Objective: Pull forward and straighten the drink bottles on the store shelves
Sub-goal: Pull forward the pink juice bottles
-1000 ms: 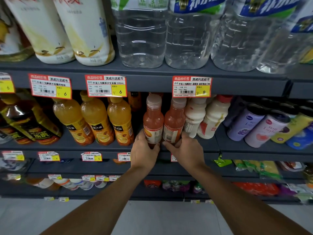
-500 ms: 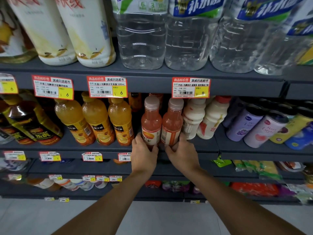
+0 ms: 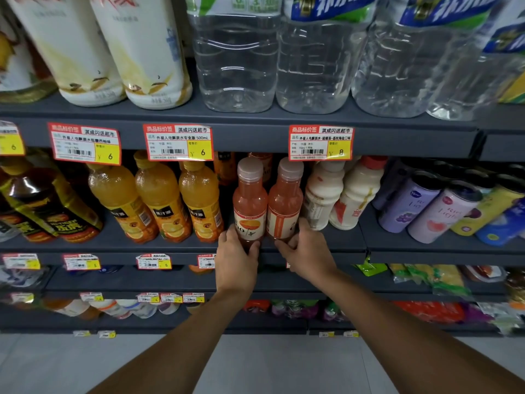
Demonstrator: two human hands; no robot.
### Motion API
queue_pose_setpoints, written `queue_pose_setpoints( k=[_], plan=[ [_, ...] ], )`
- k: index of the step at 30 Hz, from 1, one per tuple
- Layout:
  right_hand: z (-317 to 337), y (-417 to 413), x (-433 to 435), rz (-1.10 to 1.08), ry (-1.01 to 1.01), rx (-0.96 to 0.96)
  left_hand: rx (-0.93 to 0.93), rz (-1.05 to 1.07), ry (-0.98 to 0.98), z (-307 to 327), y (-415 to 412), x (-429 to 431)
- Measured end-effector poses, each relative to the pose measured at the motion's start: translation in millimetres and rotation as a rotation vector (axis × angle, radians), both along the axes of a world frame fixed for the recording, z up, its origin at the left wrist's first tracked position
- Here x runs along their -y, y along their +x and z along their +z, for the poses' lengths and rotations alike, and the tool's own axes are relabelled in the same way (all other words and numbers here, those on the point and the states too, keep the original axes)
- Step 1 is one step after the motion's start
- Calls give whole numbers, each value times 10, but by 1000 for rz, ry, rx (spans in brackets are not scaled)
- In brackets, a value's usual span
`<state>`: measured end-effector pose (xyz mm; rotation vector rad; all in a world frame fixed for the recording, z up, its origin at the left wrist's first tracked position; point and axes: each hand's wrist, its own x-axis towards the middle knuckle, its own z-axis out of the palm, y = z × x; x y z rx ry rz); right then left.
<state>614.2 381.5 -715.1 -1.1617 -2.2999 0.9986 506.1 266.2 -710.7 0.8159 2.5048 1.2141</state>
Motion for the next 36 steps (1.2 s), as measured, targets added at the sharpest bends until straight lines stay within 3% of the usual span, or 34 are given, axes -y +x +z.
queue_pose_setpoints(
  k=[7, 12, 19, 25, 31, 36],
  plan=[
    [-48, -74, 41, -122, -1, -64, 15, 54, 20, -48, 20, -33],
    [-66, -11, -31, 0, -71, -64, -34, -9, 47, -73, 45, 14],
    [-82, -58, 20, -73, -53, -137, -16, 14, 62, -69, 42, -5],
    [-103, 12, -38, 41, -51, -84, -34, 13, 47, -75, 12, 8],
    [-111, -86, 20, -91, -51, -136, -39, 18, 41, -61, 25, 7],
    [-133, -13, -44, 21, -14, -63, -58, 4, -53, -65, -13, 23]
  ],
)
